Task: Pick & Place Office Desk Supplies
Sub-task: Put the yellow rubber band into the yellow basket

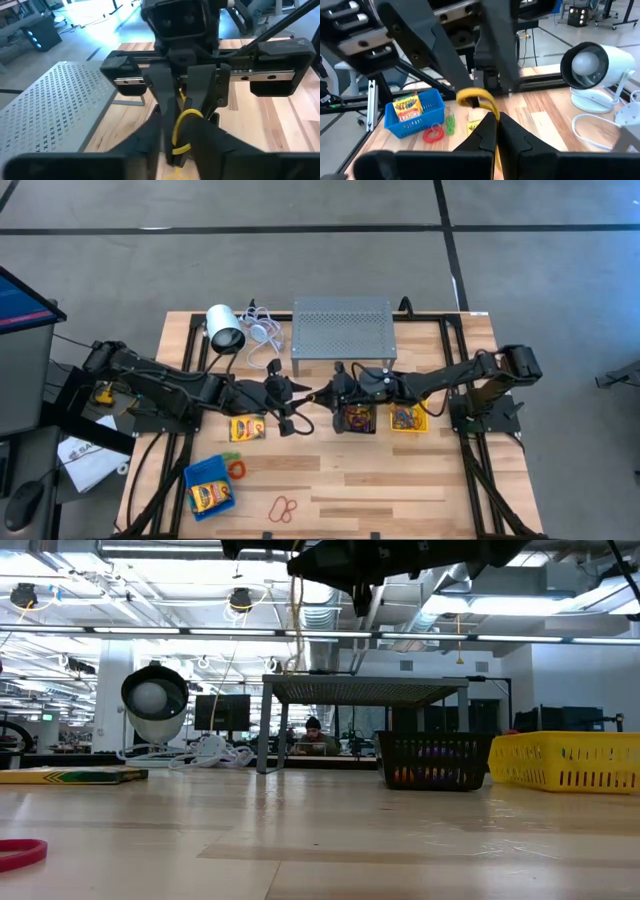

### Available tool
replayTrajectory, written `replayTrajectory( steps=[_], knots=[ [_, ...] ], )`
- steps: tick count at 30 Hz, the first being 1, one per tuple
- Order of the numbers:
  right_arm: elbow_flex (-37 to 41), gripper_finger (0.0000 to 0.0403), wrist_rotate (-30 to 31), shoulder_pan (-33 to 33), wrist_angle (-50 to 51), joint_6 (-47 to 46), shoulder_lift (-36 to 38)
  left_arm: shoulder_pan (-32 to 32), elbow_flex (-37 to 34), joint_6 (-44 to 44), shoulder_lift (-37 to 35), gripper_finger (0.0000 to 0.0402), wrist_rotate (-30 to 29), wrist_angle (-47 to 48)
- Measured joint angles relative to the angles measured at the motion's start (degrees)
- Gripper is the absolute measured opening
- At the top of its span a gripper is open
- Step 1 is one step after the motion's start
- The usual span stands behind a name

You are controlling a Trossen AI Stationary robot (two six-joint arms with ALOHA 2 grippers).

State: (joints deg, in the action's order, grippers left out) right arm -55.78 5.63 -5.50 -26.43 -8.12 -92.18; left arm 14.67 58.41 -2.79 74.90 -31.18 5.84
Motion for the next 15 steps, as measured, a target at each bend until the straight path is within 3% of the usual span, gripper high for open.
replayTrajectory(
  steps=[7, 15],
  knots=[
    [-0.01, 0.0001, 0.23, 0.00, 3.65, 0.01, 3.99, -2.22, 0.09, 1.07, -2.11, 0.0175, -1.46, -1.58],
    [0.01, 0.0000, 1.51, 1.00, 12.84, -0.24, 9.23, -3.43, 0.09, 0.97, -7.50, 0.0192, -1.43, -3.32]
  ],
)
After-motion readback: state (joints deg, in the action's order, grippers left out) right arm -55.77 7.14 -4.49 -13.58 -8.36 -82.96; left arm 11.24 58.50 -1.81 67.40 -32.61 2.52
